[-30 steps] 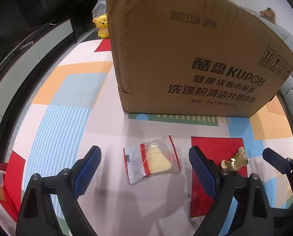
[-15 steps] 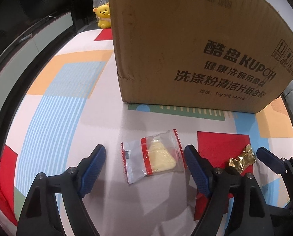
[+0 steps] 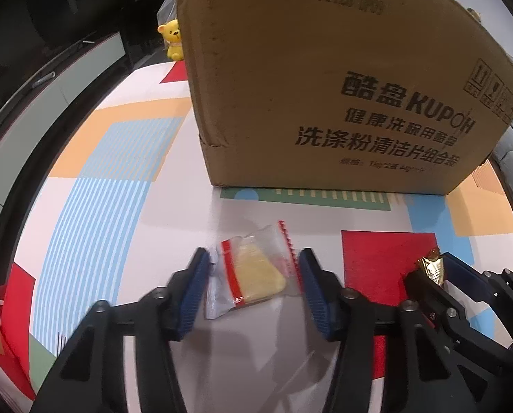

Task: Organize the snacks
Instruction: 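Close the left tool on the clear cake packet while the right tool grips the gold candy, then carry the cake packet with the left tool while the right tool carries the gold candy over the box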

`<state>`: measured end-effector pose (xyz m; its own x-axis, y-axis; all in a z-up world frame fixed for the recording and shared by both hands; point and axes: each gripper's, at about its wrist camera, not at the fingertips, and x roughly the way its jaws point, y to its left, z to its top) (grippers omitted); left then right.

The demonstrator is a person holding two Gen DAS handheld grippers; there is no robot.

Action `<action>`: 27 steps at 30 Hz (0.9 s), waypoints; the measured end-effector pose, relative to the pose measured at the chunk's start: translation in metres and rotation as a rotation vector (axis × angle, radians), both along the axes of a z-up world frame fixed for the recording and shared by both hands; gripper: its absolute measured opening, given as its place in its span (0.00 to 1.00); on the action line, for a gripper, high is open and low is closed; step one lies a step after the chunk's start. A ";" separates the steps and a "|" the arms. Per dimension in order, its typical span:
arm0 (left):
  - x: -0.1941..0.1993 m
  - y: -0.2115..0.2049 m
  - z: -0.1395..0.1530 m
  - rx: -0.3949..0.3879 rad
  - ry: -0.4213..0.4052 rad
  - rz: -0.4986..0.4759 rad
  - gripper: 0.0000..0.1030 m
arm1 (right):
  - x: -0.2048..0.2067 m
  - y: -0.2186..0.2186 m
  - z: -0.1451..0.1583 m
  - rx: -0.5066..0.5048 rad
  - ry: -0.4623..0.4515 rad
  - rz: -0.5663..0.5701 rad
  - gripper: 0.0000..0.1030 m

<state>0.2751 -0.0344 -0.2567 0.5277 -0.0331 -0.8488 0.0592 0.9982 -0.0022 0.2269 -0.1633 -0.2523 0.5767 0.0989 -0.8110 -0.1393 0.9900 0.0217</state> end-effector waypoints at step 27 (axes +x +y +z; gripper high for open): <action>-0.031 -0.003 0.048 -0.006 -0.069 -0.019 0.31 | -0.017 -0.005 0.051 0.003 -0.116 -0.024 0.30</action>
